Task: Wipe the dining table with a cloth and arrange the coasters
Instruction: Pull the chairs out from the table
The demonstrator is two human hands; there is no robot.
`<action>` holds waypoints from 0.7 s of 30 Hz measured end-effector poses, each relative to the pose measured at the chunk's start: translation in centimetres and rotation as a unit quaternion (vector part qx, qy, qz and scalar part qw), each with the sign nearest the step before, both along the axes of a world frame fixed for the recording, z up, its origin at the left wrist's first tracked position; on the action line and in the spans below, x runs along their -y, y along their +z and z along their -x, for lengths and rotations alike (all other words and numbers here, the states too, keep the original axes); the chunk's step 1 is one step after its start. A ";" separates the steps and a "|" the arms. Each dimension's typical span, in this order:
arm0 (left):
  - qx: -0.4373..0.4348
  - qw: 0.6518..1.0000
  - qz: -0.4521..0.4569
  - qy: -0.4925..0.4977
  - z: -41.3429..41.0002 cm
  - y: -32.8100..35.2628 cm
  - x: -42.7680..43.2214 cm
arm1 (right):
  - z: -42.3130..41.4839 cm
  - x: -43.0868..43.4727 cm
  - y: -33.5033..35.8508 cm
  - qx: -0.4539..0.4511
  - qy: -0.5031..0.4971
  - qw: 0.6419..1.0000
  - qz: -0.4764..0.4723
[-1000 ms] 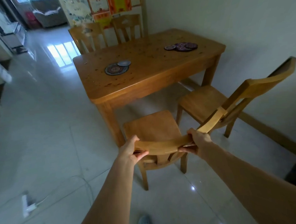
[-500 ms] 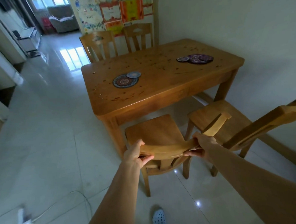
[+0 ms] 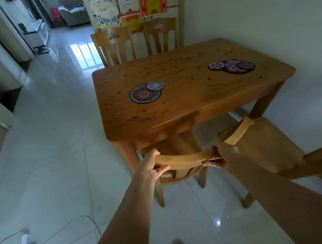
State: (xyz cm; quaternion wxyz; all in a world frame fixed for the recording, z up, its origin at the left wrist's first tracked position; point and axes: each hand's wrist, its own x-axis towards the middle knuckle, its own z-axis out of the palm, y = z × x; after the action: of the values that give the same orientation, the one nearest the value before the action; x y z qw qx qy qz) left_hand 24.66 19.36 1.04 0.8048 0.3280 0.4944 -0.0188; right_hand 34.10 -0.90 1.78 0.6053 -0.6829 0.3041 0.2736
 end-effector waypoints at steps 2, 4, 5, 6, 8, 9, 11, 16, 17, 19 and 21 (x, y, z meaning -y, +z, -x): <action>0.001 1.000 -0.001 -0.002 -1.4 -0.1 -0.9 | -1.4 -1.0 -0.1 0.000 0.007 1.000 0.002; -0.001 1.000 -0.003 0.002 -2.6 -0.2 -1.9 | -2.8 -2.1 0.0 0.001 0.008 1.000 0.003; 0.001 1.000 -0.004 0.001 -3.2 -0.1 -2.3 | -3.4 -2.6 0.1 0.001 0.011 1.000 0.003; 0.003 1.000 -0.005 0.001 -3.7 -0.1 -2.7 | -4.0 -3.1 0.1 0.001 0.013 1.000 0.002; 0.004 1.000 -0.007 0.000 -4.6 -0.1 -3.6 | -5.2 -4.0 0.1 0.000 0.021 1.000 0.000; 0.004 1.000 -0.008 0.004 -5.1 -0.1 -4.0 | -5.7 -4.4 0.0 0.002 0.026 1.000 0.000; 0.004 1.000 -0.006 0.015 -5.9 -0.1 -4.8 | -6.8 -5.2 -0.2 0.006 0.034 0.999 -0.003; -0.008 1.000 -0.007 0.022 -7.6 -0.2 -6.6 | -9.1 -7.0 -0.8 -0.003 0.051 0.999 -0.016; -0.009 1.000 -0.008 0.021 -7.8 -0.3 -6.9 | -9.4 -7.3 -0.8 -0.006 0.052 0.998 -0.019; -0.010 1.000 -0.007 0.015 -8.1 -0.3 -7.4 | -9.8 -7.9 -0.8 -0.009 0.056 0.998 -0.020; -0.011 1.000 -0.005 0.017 -8.2 -0.3 -7.6 | -10.0 -8.2 -0.8 -0.009 0.060 0.998 -0.023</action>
State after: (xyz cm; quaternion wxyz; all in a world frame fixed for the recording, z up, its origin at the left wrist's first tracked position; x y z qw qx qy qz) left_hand 32.91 26.93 0.78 0.7977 0.3237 0.5087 -0.0060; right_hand 44.12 7.34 0.94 0.6000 -0.6836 0.2616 0.3229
